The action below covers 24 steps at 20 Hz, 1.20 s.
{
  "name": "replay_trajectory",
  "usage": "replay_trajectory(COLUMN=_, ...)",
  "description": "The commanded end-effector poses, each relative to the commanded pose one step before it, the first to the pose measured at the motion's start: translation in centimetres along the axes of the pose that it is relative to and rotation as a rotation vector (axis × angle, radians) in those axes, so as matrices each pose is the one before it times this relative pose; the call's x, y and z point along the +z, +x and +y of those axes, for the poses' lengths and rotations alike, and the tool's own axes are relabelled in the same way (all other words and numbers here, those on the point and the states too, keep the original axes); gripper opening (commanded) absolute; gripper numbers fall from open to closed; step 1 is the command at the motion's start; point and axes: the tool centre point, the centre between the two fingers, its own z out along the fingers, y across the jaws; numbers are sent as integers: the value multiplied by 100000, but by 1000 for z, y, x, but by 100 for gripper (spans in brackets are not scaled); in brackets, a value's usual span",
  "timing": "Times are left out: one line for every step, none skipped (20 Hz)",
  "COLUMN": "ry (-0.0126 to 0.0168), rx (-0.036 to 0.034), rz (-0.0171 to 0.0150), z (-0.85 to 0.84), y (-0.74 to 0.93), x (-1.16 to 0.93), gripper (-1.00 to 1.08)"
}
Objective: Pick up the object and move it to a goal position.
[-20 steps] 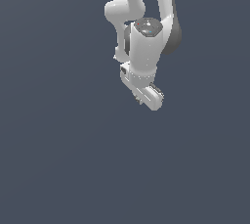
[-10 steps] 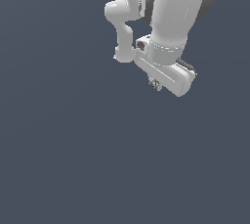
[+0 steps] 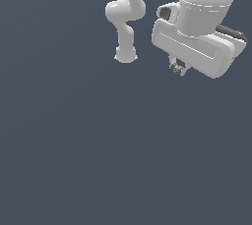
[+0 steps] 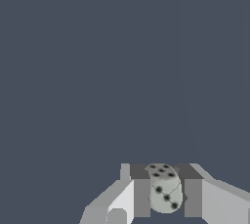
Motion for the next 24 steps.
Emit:
replay_trajectory(ry=-103, rx=40, rz=-41, z=-764, y=-457, x=-1680, gripper=-100)
replay_trajectory(ry=29, rx=-57, rz=-56, z=-297, y=-174, x=-618, gripper=-100)
replay_trajectory(ry=0, rx=0, rz=0, z=-285, y=-156, x=-594, gripper=-100)
replay_trajectory(ry=0, rx=0, rz=0, z=-277, y=-150, x=-574, gripper=-100)
replay_trajectory(ry=0, rx=0, rz=0, z=-269, y=-144, x=-554, gripper=-100)
replay_trajectory(ry=23, rx=-48, rz=-44, z=-263, y=-149, x=-538, gripper=-100)
replay_trajectory(ry=0, rx=0, rz=0, z=-253, y=-133, x=-517, gripper=-100)
replay_trajectory(ry=0, rx=0, rz=0, z=-245, y=-128, x=-499, gripper=-100)
replay_trajectory(ry=0, rx=0, rz=0, z=-238, y=-123, x=-481, gripper=-100)
replay_trajectory(ry=23, rx=-49, rz=-43, z=-232, y=-129, x=-467, gripper=-100)
replay_trajectory(ry=0, rx=0, rz=0, z=-223, y=-113, x=-447, gripper=-100)
replay_trajectory(ry=0, rx=0, rz=0, z=-216, y=-108, x=-430, gripper=-100)
replay_trajectory(ry=0, rx=0, rz=0, z=-209, y=-103, x=-414, gripper=-100)
replay_trajectory(ry=0, rx=0, rz=0, z=-201, y=-98, x=-398, gripper=-100)
replay_trajectory(ry=0, rx=0, rz=0, z=-194, y=-94, x=-382, gripper=-100)
replay_trajectory(ry=23, rx=-51, rz=-41, z=-189, y=-102, x=-371, gripper=-100)
replay_trajectory(ry=0, rx=0, rz=0, z=-181, y=-85, x=-350, gripper=-100)
replay_trajectory(ry=0, rx=0, rz=0, z=-174, y=-80, x=-335, gripper=-100)
replay_trajectory(ry=0, rx=0, rz=0, z=-167, y=-76, x=-320, gripper=-100)
replay_trajectory(ry=0, rx=0, rz=0, z=-158, y=-70, x=-300, gripper=-100)
replay_trajectory(ry=0, rx=0, rz=0, z=-146, y=-64, x=-274, gripper=-100)
replay_trajectory(ry=0, rx=0, rz=0, z=-132, y=-57, x=-247, gripper=-100)
replay_trajectory(ry=0, rx=0, rz=0, z=-120, y=-50, x=-222, gripper=-100)
replay_trajectory(ry=0, rx=0, rz=0, z=-108, y=-45, x=-199, gripper=-100)
